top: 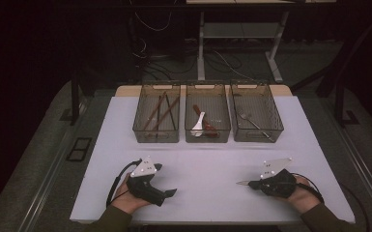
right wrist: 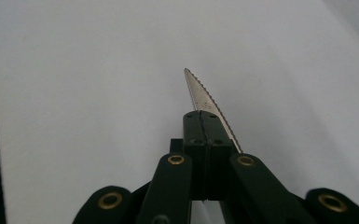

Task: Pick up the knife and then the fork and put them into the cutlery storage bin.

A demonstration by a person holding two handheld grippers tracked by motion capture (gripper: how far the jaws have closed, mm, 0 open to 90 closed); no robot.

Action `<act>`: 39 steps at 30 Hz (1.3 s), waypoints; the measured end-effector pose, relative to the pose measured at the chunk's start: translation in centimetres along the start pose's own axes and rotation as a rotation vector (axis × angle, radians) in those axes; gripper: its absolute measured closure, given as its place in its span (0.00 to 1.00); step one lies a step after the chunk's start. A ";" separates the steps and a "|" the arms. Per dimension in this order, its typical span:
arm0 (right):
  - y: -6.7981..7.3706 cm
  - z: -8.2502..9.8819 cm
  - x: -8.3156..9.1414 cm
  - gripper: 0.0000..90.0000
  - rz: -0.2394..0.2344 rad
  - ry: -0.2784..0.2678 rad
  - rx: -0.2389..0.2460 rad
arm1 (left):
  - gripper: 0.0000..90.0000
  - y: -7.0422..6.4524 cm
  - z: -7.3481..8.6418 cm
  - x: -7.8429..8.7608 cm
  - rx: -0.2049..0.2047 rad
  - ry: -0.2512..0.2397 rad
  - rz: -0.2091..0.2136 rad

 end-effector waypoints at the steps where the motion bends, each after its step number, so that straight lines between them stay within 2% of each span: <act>1: -0.1 -0.1 -0.1 1.00 0.002 -0.002 -0.001 | 0.00 0.0 0.0 0.0 0.000 0.000 0.000; 14: -2.3 -1.1 -0.8 1.00 0.041 -0.017 -0.039 | 0.00 0.0 0.0 -0.1 0.000 0.002 0.004; 24: -5.1 -2.0 -1.2 1.00 0.095 -0.015 -0.084 | 0.00 0.0 0.0 -0.1 0.002 0.002 0.002; 29: -5.4 -2.0 -1.1 1.00 0.073 -0.015 -0.113 | 0.00 0.0 0.0 -0.1 0.004 -0.001 0.002; 33: -5.3 -2.1 0.1 0.91 0.026 -0.028 -0.167 | 0.00 0.0 0.0 0.0 0.001 0.001 0.002; 36: -5.3 -2.2 1.2 0.82 0.021 -0.041 -0.190 | 0.00 0.0 0.1 0.0 0.000 0.001 0.003; 39: -5.3 -1.9 2.0 0.74 0.029 -0.028 -0.206 | 0.00 0.0 0.1 0.0 0.001 0.002 0.003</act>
Point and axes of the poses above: each handheld gripper's, and its own axes: x roughly backward along the jaws, z roughly out of its underside, y roughly to its left, the point moved 9 cm from there along -x, roughly forward along the jaws, and after that the axes turned 6 degrees about -x, right-handed, at the moved point
